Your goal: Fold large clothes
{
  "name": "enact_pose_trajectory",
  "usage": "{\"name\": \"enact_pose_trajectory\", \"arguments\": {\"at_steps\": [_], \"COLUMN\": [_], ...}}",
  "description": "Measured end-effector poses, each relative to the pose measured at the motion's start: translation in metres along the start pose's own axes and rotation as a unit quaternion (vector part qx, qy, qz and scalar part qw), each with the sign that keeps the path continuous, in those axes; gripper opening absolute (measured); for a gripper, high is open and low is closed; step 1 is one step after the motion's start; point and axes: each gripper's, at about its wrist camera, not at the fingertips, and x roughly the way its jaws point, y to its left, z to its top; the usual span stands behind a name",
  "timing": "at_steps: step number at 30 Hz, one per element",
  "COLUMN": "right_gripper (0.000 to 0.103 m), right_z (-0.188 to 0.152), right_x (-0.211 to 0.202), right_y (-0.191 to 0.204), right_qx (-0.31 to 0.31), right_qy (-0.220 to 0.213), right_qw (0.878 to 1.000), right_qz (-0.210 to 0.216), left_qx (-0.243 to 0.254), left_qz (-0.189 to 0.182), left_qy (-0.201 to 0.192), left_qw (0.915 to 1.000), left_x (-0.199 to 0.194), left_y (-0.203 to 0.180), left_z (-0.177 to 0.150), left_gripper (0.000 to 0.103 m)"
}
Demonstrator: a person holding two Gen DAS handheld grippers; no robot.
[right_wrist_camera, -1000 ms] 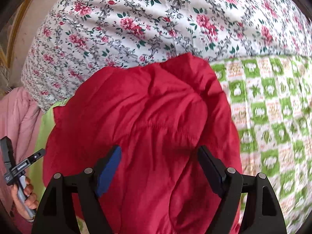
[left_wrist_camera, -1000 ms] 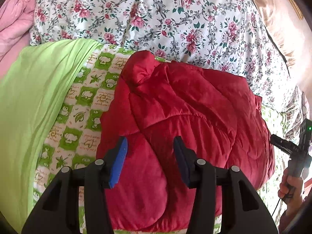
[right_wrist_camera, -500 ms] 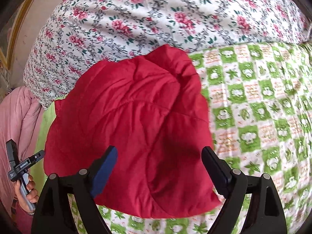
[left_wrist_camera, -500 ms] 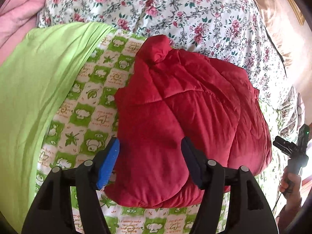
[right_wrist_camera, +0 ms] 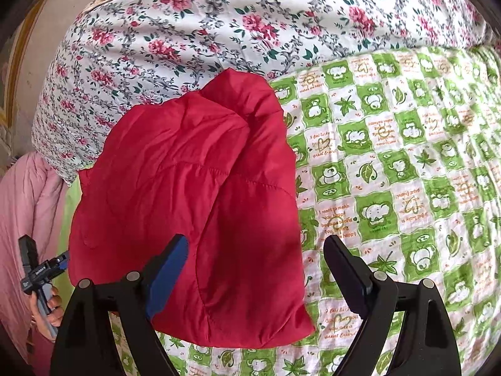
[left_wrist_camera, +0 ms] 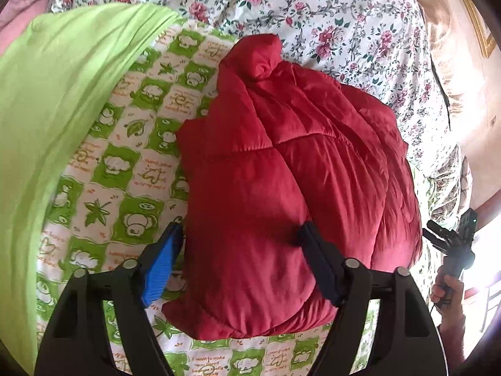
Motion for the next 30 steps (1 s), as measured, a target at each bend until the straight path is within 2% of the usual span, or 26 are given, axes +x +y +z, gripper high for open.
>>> {"name": "enact_pose_trajectory", "arguments": {"at_steps": [6, 11, 14, 18, 21, 28, 29, 30], "right_gripper": [0.091, 0.095, 0.102, 0.103, 0.103, 0.101, 0.099, 0.09], "right_z": [0.008, 0.013, 0.014, 0.018, 0.019, 0.023, 0.022, 0.021], "right_x": [0.028, 0.059, 0.071, 0.077, 0.082, 0.095, 0.098, 0.101], "right_y": [-0.03, -0.056, -0.06, -0.053, -0.049, -0.031, -0.026, -0.022], "right_qx": [0.04, 0.085, 0.09, 0.074, 0.069, 0.056, 0.053, 0.051], "right_qy": [0.029, 0.059, 0.063, 0.068, 0.074, 0.097, 0.105, 0.111], "right_qw": [0.998, 0.988, 0.984, 0.983, 0.984, 0.979, 0.977, 0.975], "right_qz": [0.042, 0.113, 0.143, 0.152, 0.15, 0.171, 0.178, 0.184], "left_qx": [-0.011, -0.025, -0.031, -0.045, -0.059, -0.048, -0.044, -0.041], "left_qz": [-0.039, -0.066, -0.082, -0.104, -0.122, -0.126, -0.126, -0.126], "left_qy": [0.018, 0.031, 0.04, 0.051, 0.055, 0.054, 0.054, 0.053], "left_qw": [0.999, 0.997, 0.9953, 0.9922, 0.9892, 0.9893, 0.9896, 0.9898], "left_x": [0.015, 0.03, 0.04, 0.053, 0.063, 0.067, 0.068, 0.067], "left_y": [0.006, 0.009, 0.009, 0.009, 0.009, 0.003, 0.0, -0.001], "left_z": [0.004, 0.01, 0.012, 0.014, 0.014, 0.015, 0.015, 0.016], "left_gripper": [0.085, 0.09, 0.096, 0.103, 0.103, 0.101, 0.099, 0.094]}}
